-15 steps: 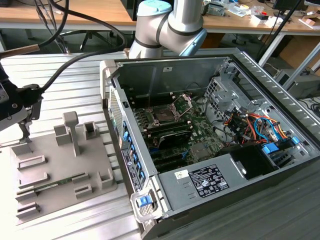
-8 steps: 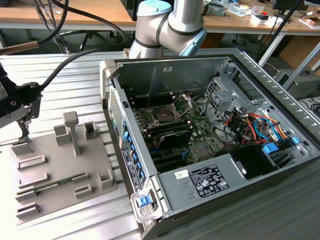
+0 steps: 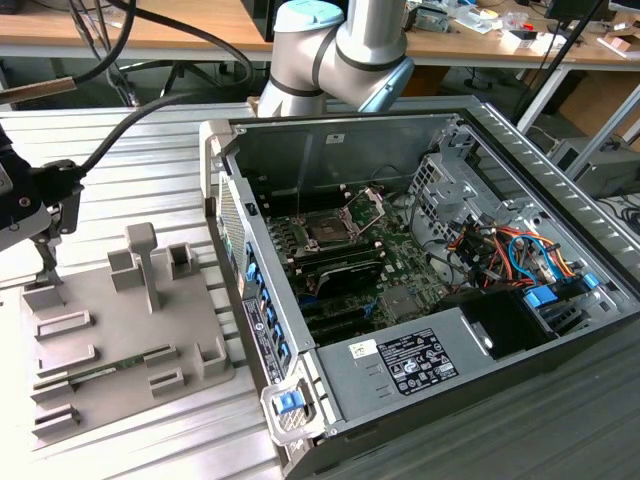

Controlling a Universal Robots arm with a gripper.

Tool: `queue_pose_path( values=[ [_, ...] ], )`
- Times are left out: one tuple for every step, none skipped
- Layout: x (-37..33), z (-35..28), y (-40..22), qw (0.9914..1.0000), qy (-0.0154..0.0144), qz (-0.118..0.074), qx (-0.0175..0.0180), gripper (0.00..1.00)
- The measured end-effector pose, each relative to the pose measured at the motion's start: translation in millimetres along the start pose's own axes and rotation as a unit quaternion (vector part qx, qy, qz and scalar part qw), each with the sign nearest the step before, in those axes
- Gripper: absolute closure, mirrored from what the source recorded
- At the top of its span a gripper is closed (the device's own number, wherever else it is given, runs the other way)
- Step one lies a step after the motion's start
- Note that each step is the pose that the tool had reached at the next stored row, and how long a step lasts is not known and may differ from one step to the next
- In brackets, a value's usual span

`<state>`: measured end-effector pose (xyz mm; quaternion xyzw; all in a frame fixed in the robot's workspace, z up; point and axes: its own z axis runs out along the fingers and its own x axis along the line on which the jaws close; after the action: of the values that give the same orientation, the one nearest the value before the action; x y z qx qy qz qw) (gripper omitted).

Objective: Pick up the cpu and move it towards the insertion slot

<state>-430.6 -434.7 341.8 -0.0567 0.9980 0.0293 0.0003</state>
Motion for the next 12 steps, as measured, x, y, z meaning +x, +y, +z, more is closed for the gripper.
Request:
queue_pose_path(
  values=[
    [0.0,-0.9,0.1,1.00000,0.0000,0.000,0.0000,0.45],
    [0.0,-1.4,0.1,1.00000,0.0000,0.000,0.0000,0.45],
    [0.0,-1.9,0.1,1.00000,-0.0001,0.000,0.0000,0.45],
    [0.0,-2.6,0.1,1.00000,0.0000,0.000,0.0000,0.45],
    [0.0,-3.1,0.2,1.00000,0.0000,0.000,0.0000,0.45],
    [0.0,-4.1,0.3,1.00000,0.0000,0.000,0.0000,0.45],
    [0.0,-4.6,0.3,1.00000,0.0000,0.000,0.0000,0.45],
    [0.0,-5.1,0.3,1.00000,0.0000,0.000,0.0000,0.45],
    [0.0,-6.0,0.4,1.00000,0.0000,0.000,0.0000,0.45],
    [0.0,-6.5,0.4,1.00000,-0.0001,0.000,0.0000,0.45],
    [0.0,-7.1,0.4,1.00000,0.0000,0.000,0.0000,0.45],
    [0.0,-8.0,0.5,1.00000,0.0000,0.000,0.0000,0.45]
  ],
)
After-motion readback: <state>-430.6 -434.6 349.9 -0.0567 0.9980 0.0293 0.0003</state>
